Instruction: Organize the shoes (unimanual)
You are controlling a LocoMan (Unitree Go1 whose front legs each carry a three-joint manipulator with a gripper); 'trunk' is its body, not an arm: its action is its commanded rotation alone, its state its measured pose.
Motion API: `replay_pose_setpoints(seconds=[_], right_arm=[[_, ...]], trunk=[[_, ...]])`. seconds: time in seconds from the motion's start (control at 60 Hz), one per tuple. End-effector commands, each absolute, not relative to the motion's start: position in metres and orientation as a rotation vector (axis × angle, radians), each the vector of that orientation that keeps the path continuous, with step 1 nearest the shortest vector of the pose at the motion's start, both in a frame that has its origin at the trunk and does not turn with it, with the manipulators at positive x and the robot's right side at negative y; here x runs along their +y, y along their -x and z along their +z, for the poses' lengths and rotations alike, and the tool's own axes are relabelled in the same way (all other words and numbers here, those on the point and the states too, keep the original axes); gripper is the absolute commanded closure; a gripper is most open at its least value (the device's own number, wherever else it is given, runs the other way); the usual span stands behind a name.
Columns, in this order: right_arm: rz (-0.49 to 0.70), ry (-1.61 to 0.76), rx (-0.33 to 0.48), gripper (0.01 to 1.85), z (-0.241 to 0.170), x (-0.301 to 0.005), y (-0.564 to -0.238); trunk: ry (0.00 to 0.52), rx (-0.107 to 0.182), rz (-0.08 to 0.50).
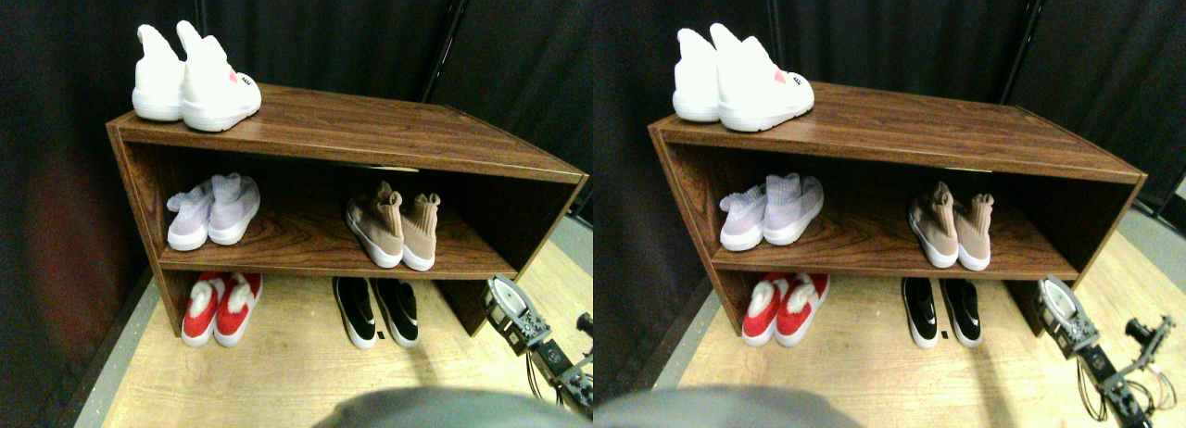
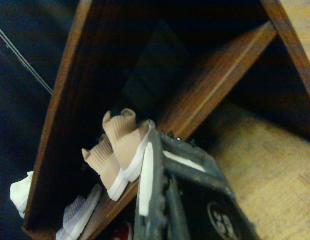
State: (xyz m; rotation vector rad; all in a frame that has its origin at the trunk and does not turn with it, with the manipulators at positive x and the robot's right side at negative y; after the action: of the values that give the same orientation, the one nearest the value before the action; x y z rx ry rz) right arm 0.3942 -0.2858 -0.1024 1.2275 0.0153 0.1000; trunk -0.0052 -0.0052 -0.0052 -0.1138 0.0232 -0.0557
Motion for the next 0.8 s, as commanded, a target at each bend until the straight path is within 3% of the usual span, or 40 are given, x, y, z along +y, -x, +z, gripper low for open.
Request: replay_pose_setpoints(seconds=[0.017, 0.367, 0.617, 0.8], right_arm=[[0.129, -1.259, 0.003, 1.80, -0.103, -0.283, -0.393], [0.063, -1.281, 0.043, 1.80, -0.141, -0.288, -0.396], [-0.021, -1.380, 0.109, 1.80, -0.174, -0.297, -0.420], [-0.126, -1.408, 0.084, 1.80, -0.190, -0.303, -0.433]], trunk=[[0.138, 0.058, -0.043], [0.140, 0.075, -0.036], [0.144, 0.084, -0.028], [0.150, 0.094, -0.013]])
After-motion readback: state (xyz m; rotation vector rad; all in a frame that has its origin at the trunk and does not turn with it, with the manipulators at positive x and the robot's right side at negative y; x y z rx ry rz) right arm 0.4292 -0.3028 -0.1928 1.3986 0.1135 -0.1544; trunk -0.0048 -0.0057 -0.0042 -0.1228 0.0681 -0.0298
